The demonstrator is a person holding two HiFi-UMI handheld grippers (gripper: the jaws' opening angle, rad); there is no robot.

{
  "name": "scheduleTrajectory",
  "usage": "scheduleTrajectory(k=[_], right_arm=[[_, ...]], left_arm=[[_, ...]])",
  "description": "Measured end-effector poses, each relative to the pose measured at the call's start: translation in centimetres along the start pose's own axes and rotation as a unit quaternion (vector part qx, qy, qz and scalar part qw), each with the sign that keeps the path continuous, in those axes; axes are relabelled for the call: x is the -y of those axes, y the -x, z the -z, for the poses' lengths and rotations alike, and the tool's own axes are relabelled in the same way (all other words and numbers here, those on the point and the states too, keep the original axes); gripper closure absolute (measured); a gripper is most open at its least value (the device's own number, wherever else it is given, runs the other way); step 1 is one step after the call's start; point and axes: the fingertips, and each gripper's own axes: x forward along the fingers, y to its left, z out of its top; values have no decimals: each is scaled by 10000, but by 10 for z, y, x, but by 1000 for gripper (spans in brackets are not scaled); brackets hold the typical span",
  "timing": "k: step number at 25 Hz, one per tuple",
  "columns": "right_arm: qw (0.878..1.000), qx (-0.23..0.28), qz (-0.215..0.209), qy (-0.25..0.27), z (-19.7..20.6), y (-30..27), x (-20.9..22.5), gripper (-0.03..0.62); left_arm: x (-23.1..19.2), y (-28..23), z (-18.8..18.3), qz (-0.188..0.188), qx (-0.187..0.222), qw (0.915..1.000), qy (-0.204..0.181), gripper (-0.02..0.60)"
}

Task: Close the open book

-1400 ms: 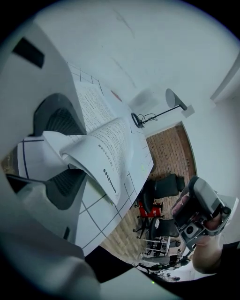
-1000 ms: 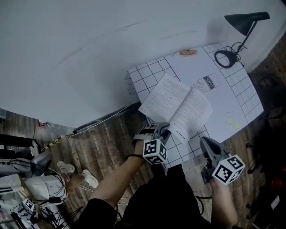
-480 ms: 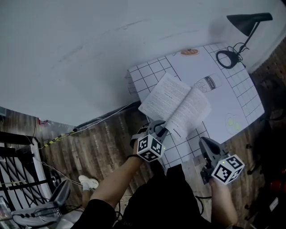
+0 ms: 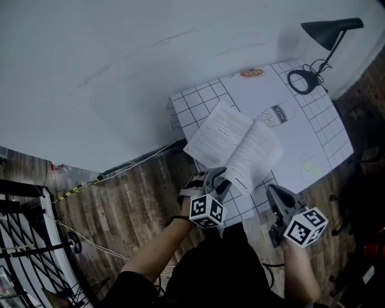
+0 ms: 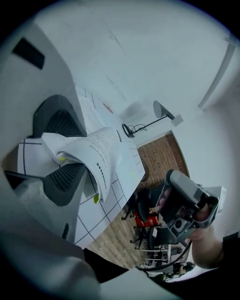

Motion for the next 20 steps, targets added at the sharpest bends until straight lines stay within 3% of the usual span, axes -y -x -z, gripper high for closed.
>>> scheduleTrajectory(k=[7, 12, 17, 20], right_arm=[[10000, -26, 46, -48, 2, 2, 6, 599], [10000, -50, -10, -50, 3, -1, 2, 599], [10000, -54, 22, -41, 2, -1, 3, 599], [9999, -85, 49, -81, 2, 1, 4, 599]], left_arm=[[-39, 10, -12, -347, 410, 9962, 683, 446], [-42, 9, -2, -251, 381, 9945, 941, 514], [-39, 4, 9, -210, 277, 9940, 1039, 514], [-43, 2, 16, -180, 307, 9873, 1551, 514]])
